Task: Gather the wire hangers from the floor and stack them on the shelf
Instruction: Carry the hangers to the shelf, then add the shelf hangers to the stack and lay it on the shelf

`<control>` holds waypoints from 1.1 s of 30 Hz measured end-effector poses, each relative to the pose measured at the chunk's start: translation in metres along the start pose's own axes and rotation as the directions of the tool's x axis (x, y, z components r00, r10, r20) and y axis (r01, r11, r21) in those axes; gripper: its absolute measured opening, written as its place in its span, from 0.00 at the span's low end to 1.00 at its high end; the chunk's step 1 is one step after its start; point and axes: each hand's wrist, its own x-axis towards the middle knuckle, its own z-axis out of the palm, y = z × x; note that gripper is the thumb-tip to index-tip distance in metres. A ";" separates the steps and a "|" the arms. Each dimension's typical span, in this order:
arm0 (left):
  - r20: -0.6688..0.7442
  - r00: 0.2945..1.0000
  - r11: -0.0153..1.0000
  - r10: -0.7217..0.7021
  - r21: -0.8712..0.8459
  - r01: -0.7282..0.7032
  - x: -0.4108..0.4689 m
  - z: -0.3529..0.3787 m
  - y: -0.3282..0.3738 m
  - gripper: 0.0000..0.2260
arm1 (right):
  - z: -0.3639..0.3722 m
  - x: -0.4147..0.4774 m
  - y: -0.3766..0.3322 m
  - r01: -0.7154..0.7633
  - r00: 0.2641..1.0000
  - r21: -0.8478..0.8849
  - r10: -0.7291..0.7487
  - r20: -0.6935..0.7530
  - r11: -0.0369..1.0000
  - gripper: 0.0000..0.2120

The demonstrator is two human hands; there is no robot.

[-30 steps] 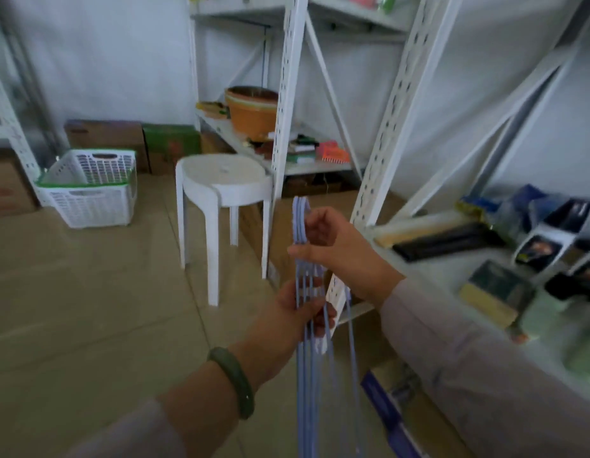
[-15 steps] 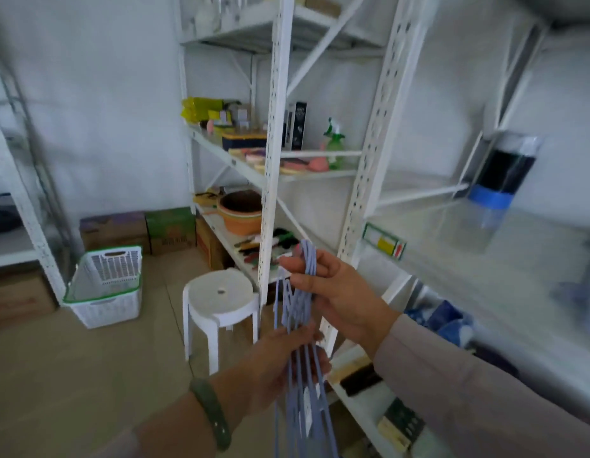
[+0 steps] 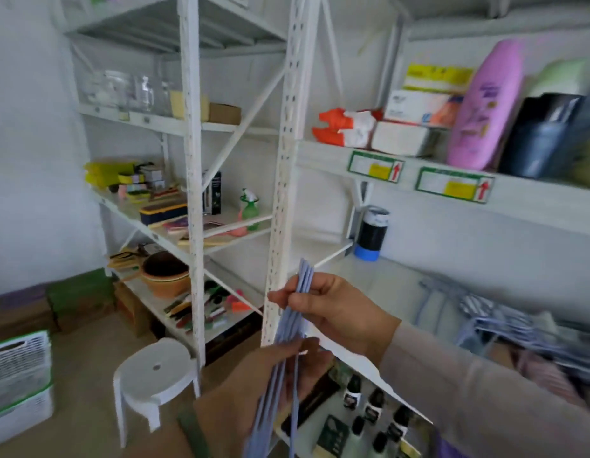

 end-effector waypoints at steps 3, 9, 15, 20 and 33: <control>0.099 0.995 0.999 0.034 0.027 -0.037 0.006 0.018 0.011 0.13 | -0.011 -0.013 -0.023 0.040 0.998 -0.029 -0.041 -0.045 0.999 0.07; 0.268 0.961 0.989 0.064 0.109 -0.096 0.046 0.063 0.034 0.13 | -0.059 -0.039 -0.039 0.032 0.973 -0.329 -0.105 -0.206 0.944 0.18; 0.316 0.942 0.968 0.118 0.174 -0.180 0.114 0.107 0.055 0.11 | -0.174 -0.081 0.026 -0.203 0.782 -0.460 -0.140 -0.607 0.864 0.15; 0.360 0.925 0.963 0.123 0.180 -0.198 0.181 0.141 0.069 0.12 | -0.263 -0.108 0.096 -0.471 0.507 -0.359 -0.085 -0.858 0.806 0.20; 0.446 0.893 0.938 -0.054 0.330 -0.108 0.312 0.209 0.057 0.10 | -0.311 -0.073 0.108 -0.832 0.074 -0.003 0.105 -0.992 0.555 0.10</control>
